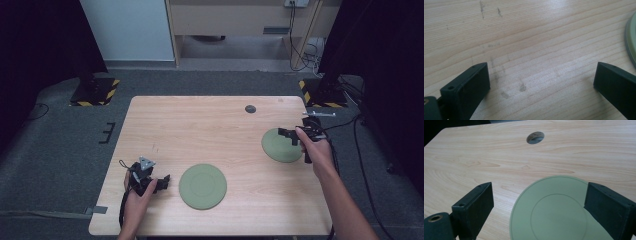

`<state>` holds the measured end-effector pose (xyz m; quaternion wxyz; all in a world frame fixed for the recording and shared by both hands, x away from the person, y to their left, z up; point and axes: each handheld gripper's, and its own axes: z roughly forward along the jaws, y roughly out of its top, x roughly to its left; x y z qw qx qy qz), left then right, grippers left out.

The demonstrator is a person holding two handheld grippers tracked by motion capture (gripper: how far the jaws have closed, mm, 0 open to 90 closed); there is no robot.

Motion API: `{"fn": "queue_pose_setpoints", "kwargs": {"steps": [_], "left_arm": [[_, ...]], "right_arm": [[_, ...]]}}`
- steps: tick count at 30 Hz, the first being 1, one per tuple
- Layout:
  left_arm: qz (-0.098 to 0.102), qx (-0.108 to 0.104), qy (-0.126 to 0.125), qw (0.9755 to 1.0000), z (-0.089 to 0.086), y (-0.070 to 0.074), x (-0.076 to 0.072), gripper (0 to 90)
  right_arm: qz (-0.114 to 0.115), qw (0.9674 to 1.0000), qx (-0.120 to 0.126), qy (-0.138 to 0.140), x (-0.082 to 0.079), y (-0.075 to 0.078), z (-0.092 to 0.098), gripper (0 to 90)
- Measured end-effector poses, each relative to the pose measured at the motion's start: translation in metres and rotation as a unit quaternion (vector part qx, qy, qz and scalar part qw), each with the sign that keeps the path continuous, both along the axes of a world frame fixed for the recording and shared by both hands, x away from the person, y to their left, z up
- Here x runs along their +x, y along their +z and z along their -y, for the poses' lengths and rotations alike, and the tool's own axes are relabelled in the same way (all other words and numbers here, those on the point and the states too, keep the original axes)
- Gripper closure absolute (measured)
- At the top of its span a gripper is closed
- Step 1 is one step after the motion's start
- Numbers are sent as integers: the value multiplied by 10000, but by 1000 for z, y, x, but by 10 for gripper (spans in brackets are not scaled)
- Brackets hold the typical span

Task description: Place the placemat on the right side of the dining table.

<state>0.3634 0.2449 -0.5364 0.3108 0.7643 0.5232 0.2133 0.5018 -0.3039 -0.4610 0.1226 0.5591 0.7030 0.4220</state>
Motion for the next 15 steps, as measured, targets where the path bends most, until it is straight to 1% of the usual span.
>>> {"fn": "queue_pose_setpoints", "kwargs": {"steps": [1,2,4,6,8,10,15], "left_arm": [[-1,3,-4,10000,0,0,0,0],[-3,2,-6,10000,0,0,0,0],[-2,5,-4,10000,0,0,0,0],[-3,8,-1,10000,0,0,-1,0],[-4,9,1,10000,0,0,-1,0],[-4,8,2,10000,0,0,-1,0],[-4,8,2,10000,0,0,-1,0]], "right_arm": [[0,10000,0,0,0,0,0,88],[32,9999,-25,95,-2,1,-5,75],[42,9999,-28,134,-2,1,-8,76],[82,9998,-32,200,-4,3,-15,75],[85,9997,-18,208,-4,4,-17,76],[156,9996,21,216,-5,6,-21,77],[193,9995,39,261,-8,9,-28,76]]}}
